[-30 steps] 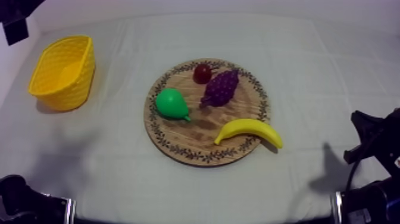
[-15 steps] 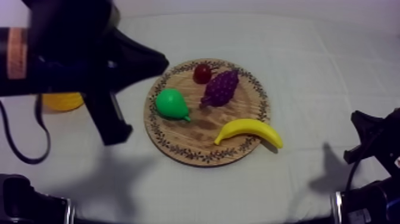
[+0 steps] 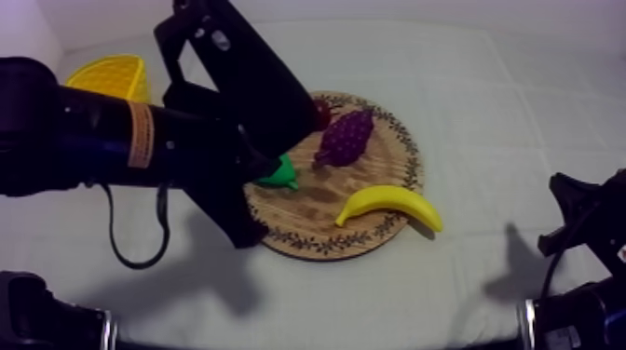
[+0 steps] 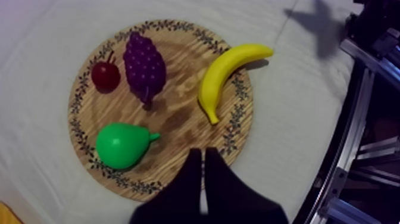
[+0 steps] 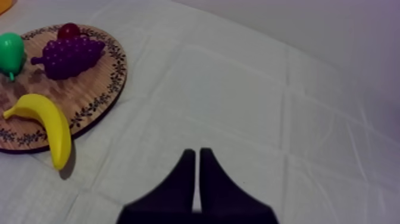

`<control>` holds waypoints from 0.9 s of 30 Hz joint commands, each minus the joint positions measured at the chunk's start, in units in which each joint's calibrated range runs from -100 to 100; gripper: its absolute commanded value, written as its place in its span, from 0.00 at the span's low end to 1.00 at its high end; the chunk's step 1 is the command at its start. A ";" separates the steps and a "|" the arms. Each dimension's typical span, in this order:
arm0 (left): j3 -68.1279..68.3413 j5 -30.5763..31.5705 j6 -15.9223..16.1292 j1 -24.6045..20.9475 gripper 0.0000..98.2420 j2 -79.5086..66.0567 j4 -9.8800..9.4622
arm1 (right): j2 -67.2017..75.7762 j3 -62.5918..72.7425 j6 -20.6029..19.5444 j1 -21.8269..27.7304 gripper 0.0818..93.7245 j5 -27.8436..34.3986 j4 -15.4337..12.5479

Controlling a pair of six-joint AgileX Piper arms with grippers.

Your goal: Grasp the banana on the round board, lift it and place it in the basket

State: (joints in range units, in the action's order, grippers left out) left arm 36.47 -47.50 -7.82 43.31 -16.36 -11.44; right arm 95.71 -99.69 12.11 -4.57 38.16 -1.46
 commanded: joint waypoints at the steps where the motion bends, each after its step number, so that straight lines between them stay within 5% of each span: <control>1: 0.09 1.19 0.34 -0.21 0.01 1.14 0.70 | 0.04 0.03 0.03 -0.03 0.00 -0.01 -0.03; 10: 0.77 8.41 2.83 -1.76 0.01 7.45 3.14 | 0.04 0.03 0.03 -0.03 0.00 -0.01 -0.03; 18: -2.70 6.30 5.23 -2.90 0.02 12.33 5.52 | 0.04 0.03 0.03 -0.03 0.00 -0.01 -0.03; 27: -1.91 7.64 6.06 -3.18 0.03 12.99 5.75 | 0.04 0.03 0.03 -0.03 0.00 -0.01 -0.03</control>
State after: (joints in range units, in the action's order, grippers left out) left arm 34.42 -40.10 -1.77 40.15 -3.29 -5.66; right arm 95.71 -99.69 12.13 -4.57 38.16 -1.46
